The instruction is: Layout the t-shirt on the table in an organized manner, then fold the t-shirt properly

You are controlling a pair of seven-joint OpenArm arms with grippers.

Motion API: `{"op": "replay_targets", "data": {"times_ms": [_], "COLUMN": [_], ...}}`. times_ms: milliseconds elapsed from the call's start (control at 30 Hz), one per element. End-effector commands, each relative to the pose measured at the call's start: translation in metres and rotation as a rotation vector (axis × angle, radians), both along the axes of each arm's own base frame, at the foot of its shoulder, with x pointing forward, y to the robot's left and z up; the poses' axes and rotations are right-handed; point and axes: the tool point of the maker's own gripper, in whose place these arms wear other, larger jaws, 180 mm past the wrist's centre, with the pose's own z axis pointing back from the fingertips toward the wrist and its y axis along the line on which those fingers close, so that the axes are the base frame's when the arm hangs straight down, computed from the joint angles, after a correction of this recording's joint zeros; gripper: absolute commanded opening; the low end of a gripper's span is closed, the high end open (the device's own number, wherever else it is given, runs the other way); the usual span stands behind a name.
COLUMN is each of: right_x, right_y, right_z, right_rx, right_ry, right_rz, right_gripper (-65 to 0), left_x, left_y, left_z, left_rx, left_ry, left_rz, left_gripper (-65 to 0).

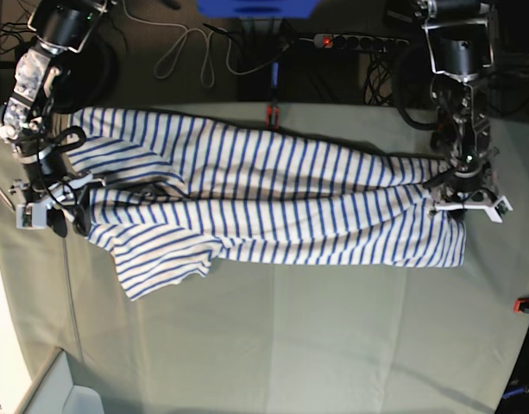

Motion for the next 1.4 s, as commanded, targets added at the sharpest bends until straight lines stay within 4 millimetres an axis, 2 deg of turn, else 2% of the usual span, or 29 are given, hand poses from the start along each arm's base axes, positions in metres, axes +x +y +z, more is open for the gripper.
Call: {"op": "replay_targets", "data": {"times_ms": [0,167,300,400,567,900,1167,1300,1367], "right_x": [0.009,0.009,0.009,0.01,0.011,0.013,0.049,0.078,0.091], "right_y": [-0.005,-0.004,-0.005,-0.004,-0.004,-0.004,-0.005,-0.009,-0.007], "right_z": [0.018,0.018,0.018,0.019,0.02,0.022,0.044,0.034,0.02], "right_rx": [0.0,0.001,0.0,0.001,0.001,0.002,-0.004,-0.002,-0.008], "right_ry": [-0.067,-0.067,-0.067,-0.07,-0.073,-0.079,-0.096,-0.021,0.036], "right_rz": [-0.006,-0.006,-0.006,-0.006,-0.006,-0.004,-0.002,0.0,0.009], "right_gripper": [-36.9,-36.9,-36.9,-36.9,-36.9,-36.9,-36.6,-36.6,-36.6], "left_x": [0.013,0.014,0.014,0.02,0.022,0.04,0.054,0.067,0.072], "left_y": [0.006,0.005,0.005,0.005,0.004,-0.002,0.0,0.0,0.0], "left_z": [0.016,0.016,0.017,0.021,0.026,0.093,0.118,0.133,0.14], "left_rx": [0.028,0.023,0.024,0.022,0.025,0.084,0.101,0.103,0.105], "left_ry": [-0.046,-0.05,-0.053,-0.063,-0.076,-0.252,-0.313,-0.351,-0.37], "left_rz": [-0.002,0.0,0.0,0.0,-0.003,-0.046,-0.052,-0.05,-0.05], "left_gripper": [-35.3,-36.9,-50.8,-64.9,-65.0,-64.9,-64.9,-64.9,-64.9]}}
